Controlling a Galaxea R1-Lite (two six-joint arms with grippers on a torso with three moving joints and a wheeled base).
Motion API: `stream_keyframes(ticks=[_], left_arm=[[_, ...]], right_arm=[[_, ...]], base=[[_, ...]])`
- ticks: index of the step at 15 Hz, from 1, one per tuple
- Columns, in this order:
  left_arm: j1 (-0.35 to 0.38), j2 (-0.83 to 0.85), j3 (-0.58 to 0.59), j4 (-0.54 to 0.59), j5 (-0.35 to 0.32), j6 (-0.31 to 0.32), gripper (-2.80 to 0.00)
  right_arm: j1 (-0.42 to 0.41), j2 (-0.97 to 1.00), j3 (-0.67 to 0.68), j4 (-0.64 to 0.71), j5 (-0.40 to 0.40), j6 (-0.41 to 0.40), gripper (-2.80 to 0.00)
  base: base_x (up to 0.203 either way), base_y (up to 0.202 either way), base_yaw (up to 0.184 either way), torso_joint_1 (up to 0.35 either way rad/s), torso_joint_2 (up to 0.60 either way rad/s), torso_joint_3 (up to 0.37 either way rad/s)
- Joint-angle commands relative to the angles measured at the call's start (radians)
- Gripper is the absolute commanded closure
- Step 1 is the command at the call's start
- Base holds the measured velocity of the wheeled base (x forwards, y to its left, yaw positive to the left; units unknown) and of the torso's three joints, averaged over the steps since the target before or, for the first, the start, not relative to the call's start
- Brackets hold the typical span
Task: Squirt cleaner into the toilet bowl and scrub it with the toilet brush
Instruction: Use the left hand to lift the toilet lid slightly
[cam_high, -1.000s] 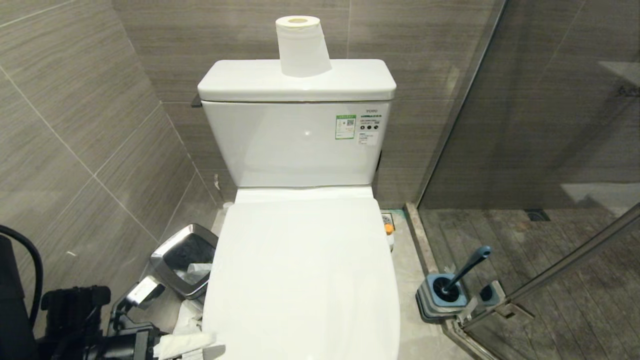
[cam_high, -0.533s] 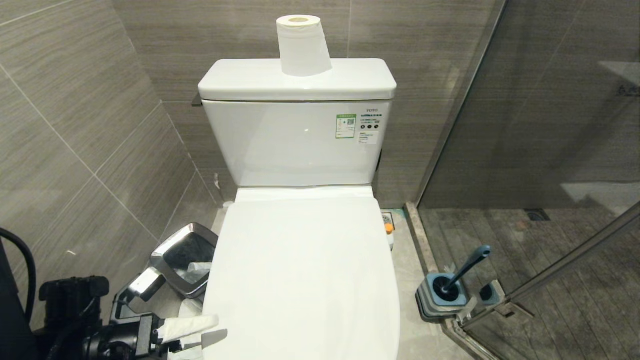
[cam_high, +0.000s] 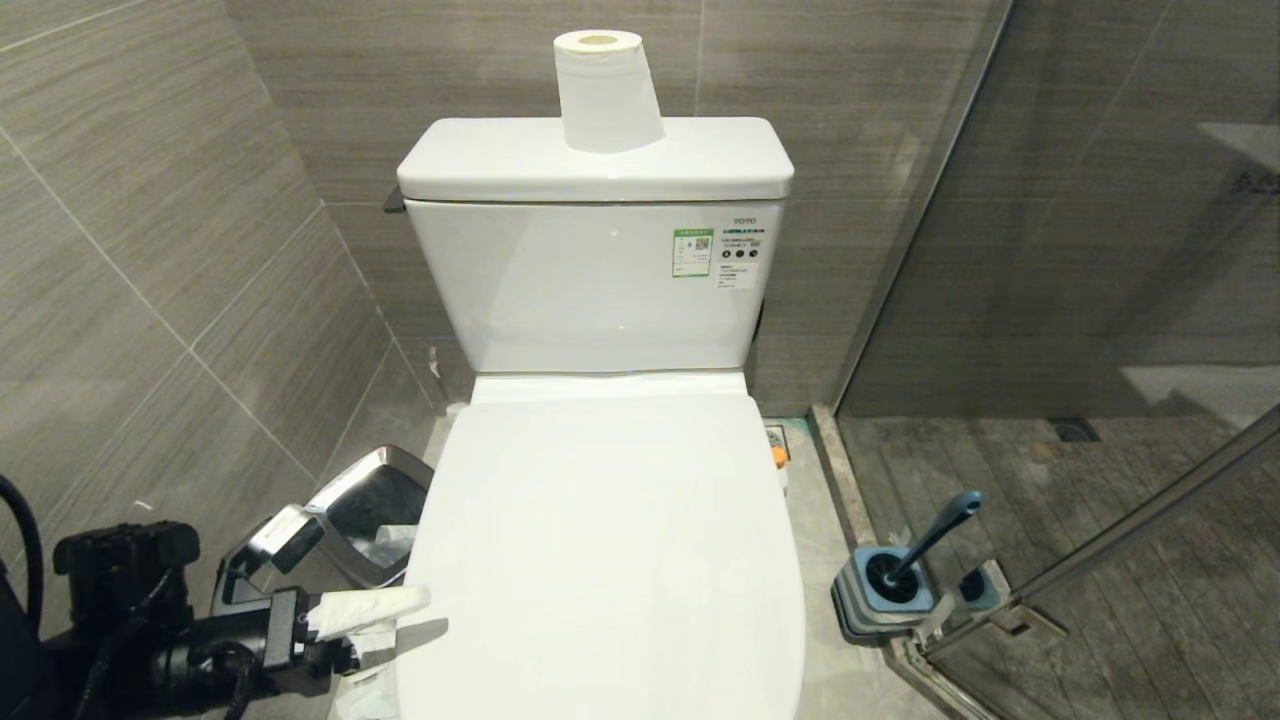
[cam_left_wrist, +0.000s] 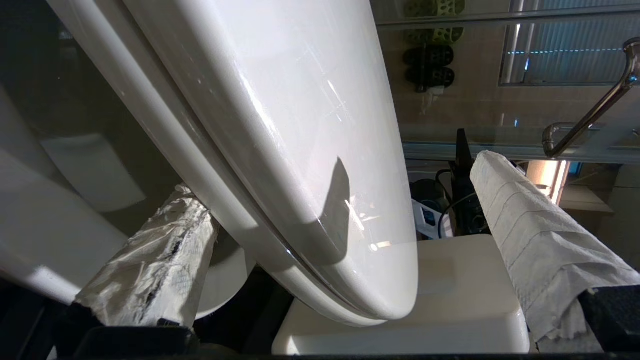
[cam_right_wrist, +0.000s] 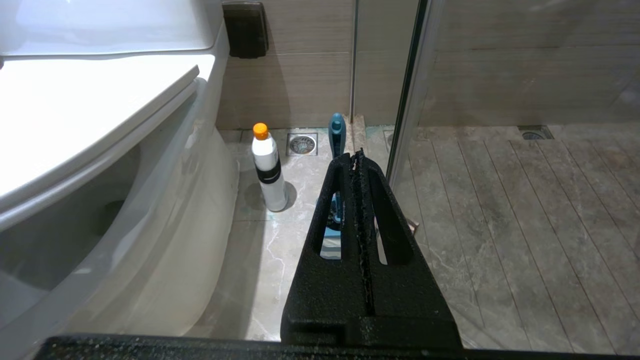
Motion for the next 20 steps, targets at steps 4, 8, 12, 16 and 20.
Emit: stream_keyframes(ticks=[4,8,12,16,20], left_arm=[[-0.003,-0.032,-0.042,-0.016,0.001,-0.014,-2.8],[-0.002,-0.055,-0.071,-0.009,0.001,-0.022,-2.8],[-0.005,-0.073,-0.124,-0.009,0.003,-0.089,-2.8],[-0.004,-0.08,-0.156,-0.005,0.008,-0.096,-2.8],[-0.004,-0.086,-0.2,0.0,0.018,-0.13,-2.8]], right_arm=[[0.0,0.0,0.025,-0.001,0.0,-0.001,0.0],[0.0,0.0,0.025,-0.001,0.0,0.0,0.0],[0.0,0.0,0.025,-0.001,0.0,-0.001,0.0],[0.0,0.0,0.025,-0.001,0.0,-0.001,0.0],[0.0,0.0,0.025,-0.001,0.0,0.0,0.0]], base=[[0.0,0.0,0.0,0.0,0.0,0.0],[0.0,0.0,0.0,0.0,0.0,0.0],[0.0,0.0,0.0,0.0,0.0,0.0],[0.0,0.0,0.0,0.0,0.0,0.0],[0.0,0.0,0.0,0.0,0.0,0.0]])
